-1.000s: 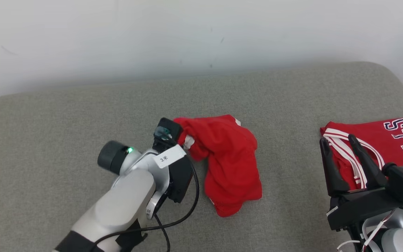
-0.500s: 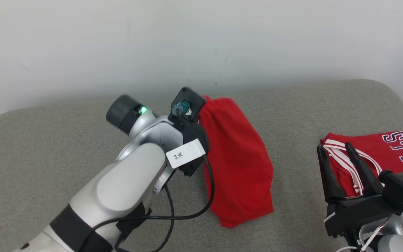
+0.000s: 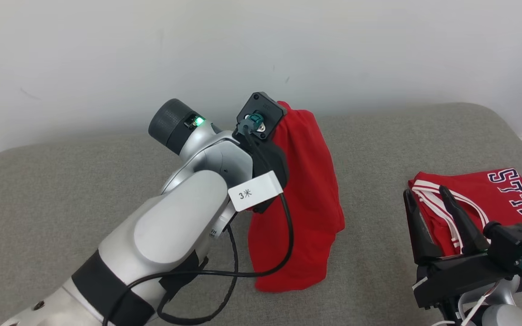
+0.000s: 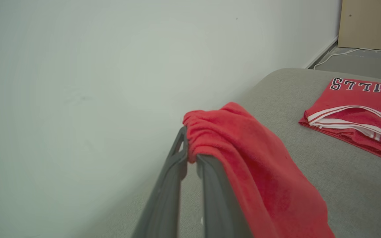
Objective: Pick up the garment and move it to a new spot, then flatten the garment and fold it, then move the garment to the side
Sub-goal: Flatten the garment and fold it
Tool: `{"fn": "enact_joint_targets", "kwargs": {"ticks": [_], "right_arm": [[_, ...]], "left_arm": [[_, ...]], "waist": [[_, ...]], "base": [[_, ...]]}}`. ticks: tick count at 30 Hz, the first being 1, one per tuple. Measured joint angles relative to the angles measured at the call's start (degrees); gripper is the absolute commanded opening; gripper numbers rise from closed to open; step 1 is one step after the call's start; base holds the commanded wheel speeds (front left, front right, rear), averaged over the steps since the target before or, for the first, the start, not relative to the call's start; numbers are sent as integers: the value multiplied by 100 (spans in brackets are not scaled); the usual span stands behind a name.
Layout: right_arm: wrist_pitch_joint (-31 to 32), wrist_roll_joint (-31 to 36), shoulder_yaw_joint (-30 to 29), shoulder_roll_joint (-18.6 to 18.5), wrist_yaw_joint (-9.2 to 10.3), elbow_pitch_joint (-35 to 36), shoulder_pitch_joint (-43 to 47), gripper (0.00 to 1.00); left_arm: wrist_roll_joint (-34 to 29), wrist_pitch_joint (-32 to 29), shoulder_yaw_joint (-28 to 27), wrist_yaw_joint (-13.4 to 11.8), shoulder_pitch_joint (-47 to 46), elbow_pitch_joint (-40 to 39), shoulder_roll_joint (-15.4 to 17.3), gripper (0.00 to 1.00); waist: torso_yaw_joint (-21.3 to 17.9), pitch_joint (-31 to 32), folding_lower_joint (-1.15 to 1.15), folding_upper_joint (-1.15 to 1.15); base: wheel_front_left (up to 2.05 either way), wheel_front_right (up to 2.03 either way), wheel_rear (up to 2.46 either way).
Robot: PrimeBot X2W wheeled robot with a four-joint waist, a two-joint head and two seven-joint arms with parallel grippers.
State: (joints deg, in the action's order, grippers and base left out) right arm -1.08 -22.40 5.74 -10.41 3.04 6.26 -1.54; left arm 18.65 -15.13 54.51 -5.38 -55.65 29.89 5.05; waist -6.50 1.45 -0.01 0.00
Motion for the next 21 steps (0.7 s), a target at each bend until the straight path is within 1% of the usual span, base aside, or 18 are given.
{"fn": "enact_joint_targets", "kwargs": {"ticks": [5,8,15,21], "right_arm": [[0,-19,155,77,-11,-59,-42,100],[0,-19,231,134,-52,-73,-129,100],[-27,-22,165,118,-53,-59,-101,100],[-54,-49,113,103,-52,-57,-26,100]], "left_arm": [[3,-29,-30,-1,-219,148,-119,0],[47,-13,-159,-15,-363,443,-167,0],[133,-46,-181,-21,-322,1060,-175,0],[156,-27,-110,36,-145,1530,-201,0]], "waist": [[-98,-4,0,0],[-237,-9,0,0],[-482,-76,1,0],[-508,-217,1,0]], "base": [[0,0,0],[0,0,0],[0,0,0],[0,0,0]]}}
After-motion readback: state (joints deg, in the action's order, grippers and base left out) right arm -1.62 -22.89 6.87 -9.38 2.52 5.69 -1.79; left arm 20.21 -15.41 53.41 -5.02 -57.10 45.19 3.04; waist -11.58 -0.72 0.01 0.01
